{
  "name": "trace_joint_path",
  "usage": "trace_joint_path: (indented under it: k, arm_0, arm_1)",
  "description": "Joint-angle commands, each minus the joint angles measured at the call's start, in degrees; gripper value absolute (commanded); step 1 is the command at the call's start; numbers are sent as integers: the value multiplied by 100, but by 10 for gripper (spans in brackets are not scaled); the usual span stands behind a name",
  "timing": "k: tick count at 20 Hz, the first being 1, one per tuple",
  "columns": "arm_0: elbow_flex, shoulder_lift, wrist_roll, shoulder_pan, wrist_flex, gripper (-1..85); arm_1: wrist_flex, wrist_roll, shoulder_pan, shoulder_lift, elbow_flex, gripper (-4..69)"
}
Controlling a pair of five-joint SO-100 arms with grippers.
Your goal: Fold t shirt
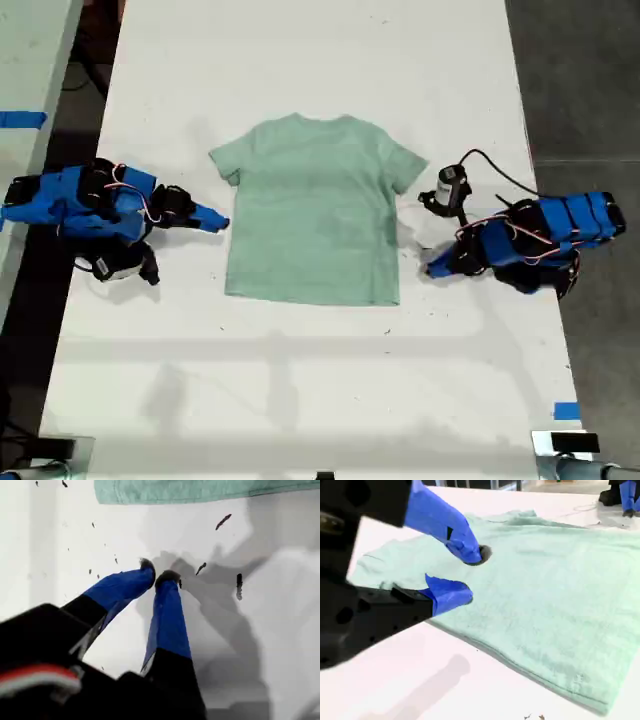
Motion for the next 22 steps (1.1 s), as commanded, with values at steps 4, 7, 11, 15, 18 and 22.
trace_joint_path:
  k: [4, 7, 11, 15, 18, 22]
  arm_0:
    - [246, 35, 18, -26, 9, 95]
    - [246, 35, 18, -26, 9, 95]
    - [246, 35, 18, -26, 9, 95]
    - [246, 35, 18, -26, 9, 95]
    - [246, 35, 18, -26, 9, 95]
    - [246, 35, 18, -26, 9, 95]
  arm_1:
    - [-501, 5467, -404, 70, 378, 111]
    - [-782, 5572, -536, 70, 246, 135]
    - [35, 4104, 1011, -712, -1582, 174]
    - [1134, 2575, 3384, -3560, -4315, 255]
    - [686, 1468, 5045, -5458, -5177, 290]
    - [-791, 782, 6100, -8068, -5651, 311]
